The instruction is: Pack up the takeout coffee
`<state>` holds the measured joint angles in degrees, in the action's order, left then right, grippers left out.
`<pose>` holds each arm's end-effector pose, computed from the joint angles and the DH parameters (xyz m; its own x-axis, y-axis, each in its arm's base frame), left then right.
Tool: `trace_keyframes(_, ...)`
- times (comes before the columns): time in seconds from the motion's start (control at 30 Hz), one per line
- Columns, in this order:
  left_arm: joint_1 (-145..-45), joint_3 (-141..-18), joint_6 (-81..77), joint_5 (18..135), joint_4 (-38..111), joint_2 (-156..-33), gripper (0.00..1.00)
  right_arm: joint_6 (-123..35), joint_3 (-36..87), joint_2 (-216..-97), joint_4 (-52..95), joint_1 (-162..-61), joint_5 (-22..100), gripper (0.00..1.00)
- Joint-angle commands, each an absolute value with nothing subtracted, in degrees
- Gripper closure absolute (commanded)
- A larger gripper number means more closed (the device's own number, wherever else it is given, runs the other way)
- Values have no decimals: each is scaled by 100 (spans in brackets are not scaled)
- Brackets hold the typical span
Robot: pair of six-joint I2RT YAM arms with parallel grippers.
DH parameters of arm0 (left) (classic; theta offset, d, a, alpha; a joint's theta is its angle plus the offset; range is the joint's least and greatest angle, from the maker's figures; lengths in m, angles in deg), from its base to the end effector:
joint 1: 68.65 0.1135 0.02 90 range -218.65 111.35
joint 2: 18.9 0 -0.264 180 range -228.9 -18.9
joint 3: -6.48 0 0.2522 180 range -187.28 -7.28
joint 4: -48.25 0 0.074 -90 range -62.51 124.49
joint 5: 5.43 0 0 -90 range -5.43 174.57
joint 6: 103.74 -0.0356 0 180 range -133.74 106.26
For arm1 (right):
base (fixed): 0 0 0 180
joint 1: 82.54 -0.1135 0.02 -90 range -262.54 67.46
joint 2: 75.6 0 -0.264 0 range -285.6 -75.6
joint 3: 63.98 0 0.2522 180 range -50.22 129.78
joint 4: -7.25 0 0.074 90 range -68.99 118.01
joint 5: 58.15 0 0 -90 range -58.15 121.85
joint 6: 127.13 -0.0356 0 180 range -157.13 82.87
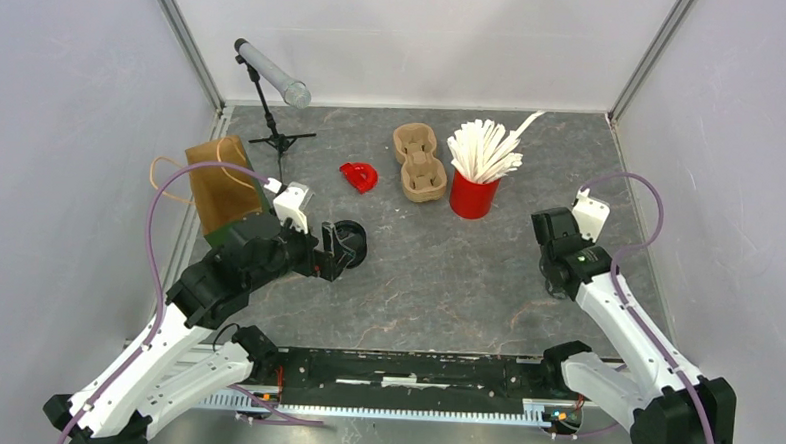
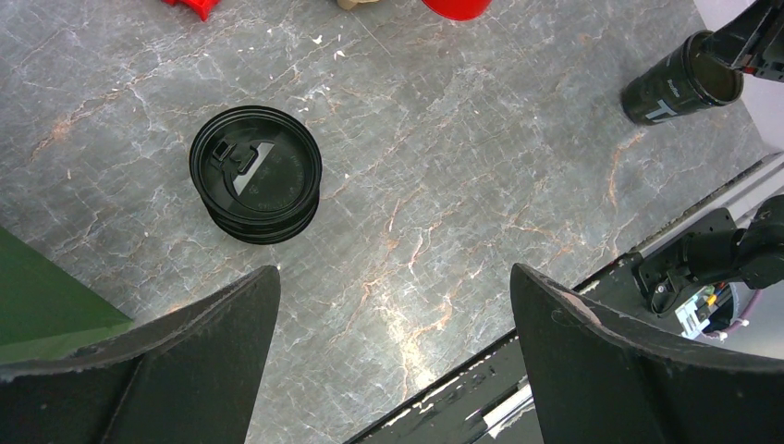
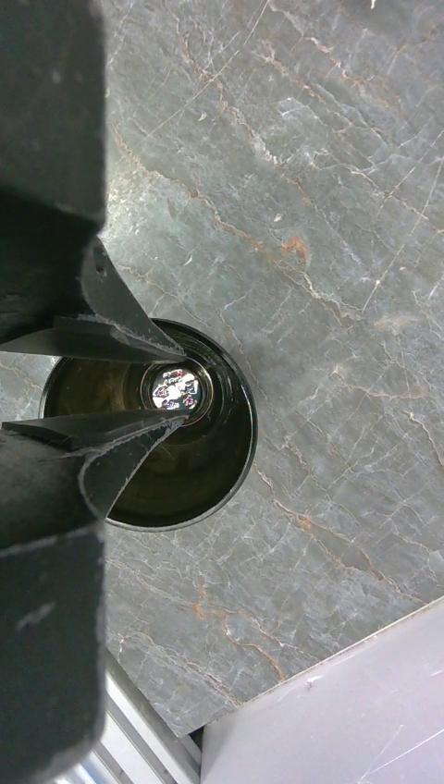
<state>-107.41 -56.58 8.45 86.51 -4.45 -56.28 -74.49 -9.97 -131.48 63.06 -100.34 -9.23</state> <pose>0.1061 -0.0837 0.3333 -0.5554 -0.0381 -0.8307 0.4238 0.8465 -0.3222 0.1765 0.0321 0.2386 -0.5764 0.2954 -0.7619 0.5710 0.8126 -0.1169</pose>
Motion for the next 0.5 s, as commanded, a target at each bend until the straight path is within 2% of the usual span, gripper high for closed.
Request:
trace_keyframes(0.0, -10769, -5646, 787, 8616, -374, -5599, 0, -7613, -824, -12962, 6205, -9994, -1204, 69)
trace_keyframes(0.2, -10767, -5651, 788, 8616, -374, -5628, 0, -7581, -930, -12656, 5782, -9994, -987, 67)
trace_keyframes(0.47, -10772, -5642, 787, 8616, -374, -5639, 0, -7670, -1057, -12817, 5577, -9985, -827, 67)
